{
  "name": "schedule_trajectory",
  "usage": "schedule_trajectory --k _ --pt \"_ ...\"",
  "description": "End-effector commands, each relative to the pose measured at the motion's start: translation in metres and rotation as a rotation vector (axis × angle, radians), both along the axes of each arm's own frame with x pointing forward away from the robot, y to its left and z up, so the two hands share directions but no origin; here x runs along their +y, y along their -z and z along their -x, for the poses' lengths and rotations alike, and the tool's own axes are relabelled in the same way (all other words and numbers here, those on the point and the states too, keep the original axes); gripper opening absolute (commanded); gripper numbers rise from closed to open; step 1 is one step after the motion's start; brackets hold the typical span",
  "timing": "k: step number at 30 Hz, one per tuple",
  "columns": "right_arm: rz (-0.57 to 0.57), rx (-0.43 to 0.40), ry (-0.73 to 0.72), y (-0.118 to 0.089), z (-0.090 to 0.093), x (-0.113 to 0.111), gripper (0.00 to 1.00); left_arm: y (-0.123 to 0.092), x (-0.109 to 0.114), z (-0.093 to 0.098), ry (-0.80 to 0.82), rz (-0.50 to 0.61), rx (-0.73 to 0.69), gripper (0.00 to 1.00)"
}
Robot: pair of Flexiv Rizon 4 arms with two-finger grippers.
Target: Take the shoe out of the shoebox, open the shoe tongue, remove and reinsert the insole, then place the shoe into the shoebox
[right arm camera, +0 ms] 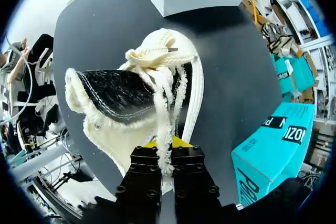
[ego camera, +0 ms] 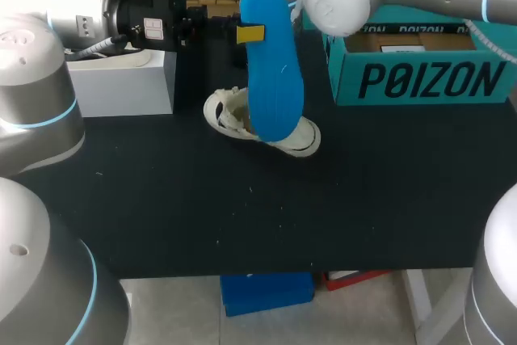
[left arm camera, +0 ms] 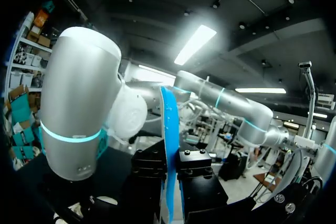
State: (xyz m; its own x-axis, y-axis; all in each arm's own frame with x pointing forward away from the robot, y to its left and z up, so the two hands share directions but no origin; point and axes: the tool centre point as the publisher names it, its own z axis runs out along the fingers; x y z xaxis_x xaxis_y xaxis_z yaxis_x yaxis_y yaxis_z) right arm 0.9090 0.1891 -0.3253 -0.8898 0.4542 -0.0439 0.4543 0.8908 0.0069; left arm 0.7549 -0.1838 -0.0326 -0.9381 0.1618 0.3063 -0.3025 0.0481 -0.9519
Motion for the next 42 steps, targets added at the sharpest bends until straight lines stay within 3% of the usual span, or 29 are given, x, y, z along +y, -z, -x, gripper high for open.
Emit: schedule_trajectory --k 1,9,22,27,42 --pt "0.030 -0.064 0.287 -0.019 0.002 -0.006 0.00 0.001 -0.001 0.001 -0.004 0.000 -0.002 0.00" --pt "-0.002 -0.060 0.633 -0.011 0.007 -0.013 0.00 0.001 -0.001 0.001 -0.004 0.000 -0.002 0.00" --pt "-0.045 -0.096 0.932 -0.003 0.023 -0.008 0.00 0.001 -0.001 0.001 -0.004 0.000 -0.002 0.00" --pt "-0.058 -0.089 0.985 0.004 0.030 -0.005 0.00 0.001 -0.001 0.001 -0.004 0.000 -0.002 0.00" --pt "-0.073 -0.064 0.954 0.029 0.039 0.018 0.00 0.001 -0.001 0.001 -0.004 0.000 -0.002 0.00"
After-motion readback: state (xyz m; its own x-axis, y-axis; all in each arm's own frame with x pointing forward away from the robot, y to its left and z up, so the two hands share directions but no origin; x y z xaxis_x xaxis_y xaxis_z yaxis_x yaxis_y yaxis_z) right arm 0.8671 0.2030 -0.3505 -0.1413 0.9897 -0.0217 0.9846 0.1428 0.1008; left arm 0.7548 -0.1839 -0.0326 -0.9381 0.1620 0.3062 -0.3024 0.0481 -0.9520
